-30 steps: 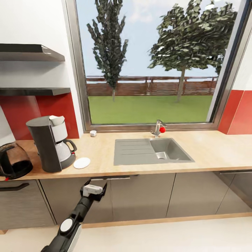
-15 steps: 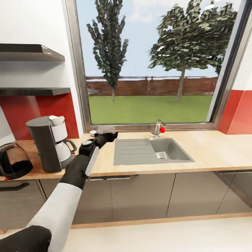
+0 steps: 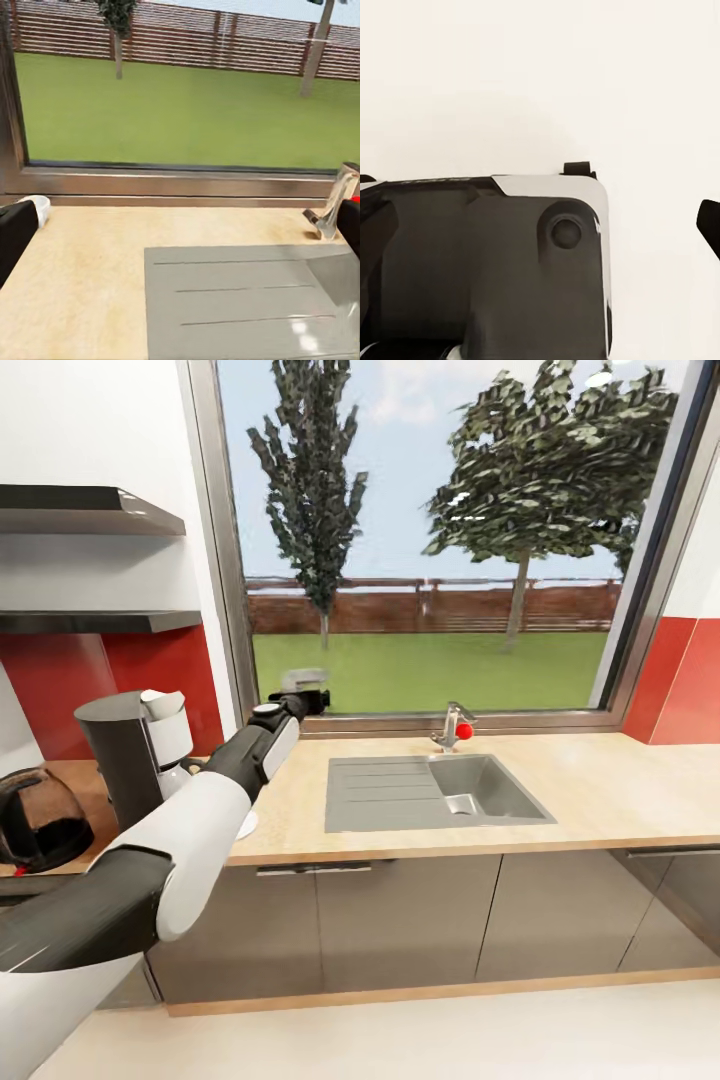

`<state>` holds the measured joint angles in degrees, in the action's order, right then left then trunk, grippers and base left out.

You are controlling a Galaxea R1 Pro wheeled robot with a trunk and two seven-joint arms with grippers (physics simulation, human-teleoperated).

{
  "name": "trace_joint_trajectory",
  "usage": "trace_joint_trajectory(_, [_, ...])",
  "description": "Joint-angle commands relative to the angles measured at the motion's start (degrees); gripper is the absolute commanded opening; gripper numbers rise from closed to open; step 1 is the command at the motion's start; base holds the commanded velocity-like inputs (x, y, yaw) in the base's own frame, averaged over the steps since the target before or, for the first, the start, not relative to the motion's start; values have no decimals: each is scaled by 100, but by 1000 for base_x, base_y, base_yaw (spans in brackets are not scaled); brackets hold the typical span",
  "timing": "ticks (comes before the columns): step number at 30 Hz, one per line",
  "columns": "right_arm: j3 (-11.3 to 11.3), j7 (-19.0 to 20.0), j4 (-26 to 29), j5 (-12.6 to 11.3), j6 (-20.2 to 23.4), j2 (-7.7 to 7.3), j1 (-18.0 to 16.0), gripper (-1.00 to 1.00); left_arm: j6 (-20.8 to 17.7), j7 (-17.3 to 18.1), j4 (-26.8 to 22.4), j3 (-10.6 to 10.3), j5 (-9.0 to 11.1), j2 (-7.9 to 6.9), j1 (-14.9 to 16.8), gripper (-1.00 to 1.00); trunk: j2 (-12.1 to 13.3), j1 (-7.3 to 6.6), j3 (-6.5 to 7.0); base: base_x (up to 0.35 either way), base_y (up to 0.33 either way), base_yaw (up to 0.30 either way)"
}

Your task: Set up a coffee station on the kitchen countertop: keep the coffee maker on the countertop, move the bottle of coffee from the kitchen shelf to the counter next to the coffee maker, place a paper coffee filter on top of the coffee maker, put the saucer next to the coffee maker with the coffee cup on the saucer, and place the electric kettle next to the coffee maker.

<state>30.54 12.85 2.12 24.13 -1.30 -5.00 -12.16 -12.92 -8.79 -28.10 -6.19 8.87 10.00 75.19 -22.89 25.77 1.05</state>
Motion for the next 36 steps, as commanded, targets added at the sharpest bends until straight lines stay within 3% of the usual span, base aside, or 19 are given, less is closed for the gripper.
trace_joint_trajectory(1, [49, 17, -17, 55, -6, -30, -2, 100, -8, -140, 37, -29, 15, -5, 20, 100, -4, 2, -3, 0, 0, 0])
trace_joint_trajectory(6, [47, -667, -42, 60, 11, -34, 1, 100, 0, -248, -6, -45, -158, -54, -95, 100, -4, 2, -3, 0, 0, 0])
trace_joint_trajectory(10, [42, -836, -47, 61, 29, -9, 1, 100, 0, -261, -18, -41, -267, -68, -137, 100, -4, 2, -3, 0, 0, 0])
trace_joint_trajectory(25, [40, -856, -46, 48, 11, 17, 2, 100, 0, -259, -5, -67, -305, -91, -215, 100, -4, 2, -5, 271, 0, 3])
trace_joint_trajectory(36, [40, -874, -44, 61, 16, 17, 0, 100, 0, -263, 32, -70, -307, -95, -215, 100, -4, 2, -46, 312, -80, 129])
